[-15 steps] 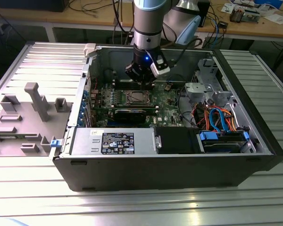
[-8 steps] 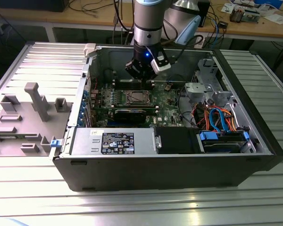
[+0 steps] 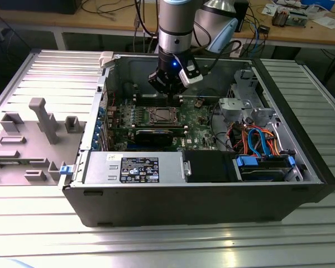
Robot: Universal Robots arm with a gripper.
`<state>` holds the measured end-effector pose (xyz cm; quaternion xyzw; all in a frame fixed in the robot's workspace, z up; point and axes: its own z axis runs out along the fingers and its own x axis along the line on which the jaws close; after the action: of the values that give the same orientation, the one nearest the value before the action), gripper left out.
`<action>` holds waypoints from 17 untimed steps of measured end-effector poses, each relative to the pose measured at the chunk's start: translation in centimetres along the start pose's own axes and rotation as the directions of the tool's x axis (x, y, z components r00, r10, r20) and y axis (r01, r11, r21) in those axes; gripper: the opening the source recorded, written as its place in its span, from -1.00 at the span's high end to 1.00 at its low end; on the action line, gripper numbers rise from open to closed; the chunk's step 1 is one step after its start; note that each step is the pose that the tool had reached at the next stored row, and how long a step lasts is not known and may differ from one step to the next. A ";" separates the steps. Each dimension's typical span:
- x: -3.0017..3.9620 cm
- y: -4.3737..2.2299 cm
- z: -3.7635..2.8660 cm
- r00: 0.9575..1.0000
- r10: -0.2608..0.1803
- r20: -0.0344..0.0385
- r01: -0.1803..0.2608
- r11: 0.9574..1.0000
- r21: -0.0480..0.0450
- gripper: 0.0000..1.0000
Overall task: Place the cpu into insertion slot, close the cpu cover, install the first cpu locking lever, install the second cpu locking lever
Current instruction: 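Install the second cpu locking lever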
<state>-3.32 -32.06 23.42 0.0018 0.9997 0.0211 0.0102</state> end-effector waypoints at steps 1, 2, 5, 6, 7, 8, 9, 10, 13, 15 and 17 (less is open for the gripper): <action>0.00 -0.12 0.00 1.000 0.000 0.000 0.000 1.000 0.000 0.79; 0.00 -0.25 -0.01 1.000 0.000 0.000 0.000 1.000 0.000 0.79; 0.00 -0.52 -0.02 1.000 0.000 0.000 0.000 1.000 0.000 0.79; 0.00 -0.59 -0.02 1.000 0.000 0.000 0.000 1.000 0.000 0.79; 0.00 -0.65 -0.02 1.000 0.000 0.000 0.000 1.000 0.000 0.79; 0.00 -0.73 -0.03 1.000 0.000 0.000 0.000 1.000 0.000 0.79; 0.00 -0.74 -0.02 1.000 0.000 0.000 0.000 1.000 0.000 0.79; 0.00 -0.77 -0.03 1.000 0.000 0.000 0.000 1.000 0.000 0.79; 0.00 -0.81 -0.03 1.000 0.000 0.000 0.000 1.000 0.000 0.79; 0.00 -0.86 -0.04 1.000 0.000 0.000 0.000 1.000 0.000 0.79; 0.00 -0.93 -0.03 1.000 0.000 0.000 0.000 1.000 0.000 0.79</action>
<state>-3.32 -32.99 23.41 0.0018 0.9997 0.0212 0.0103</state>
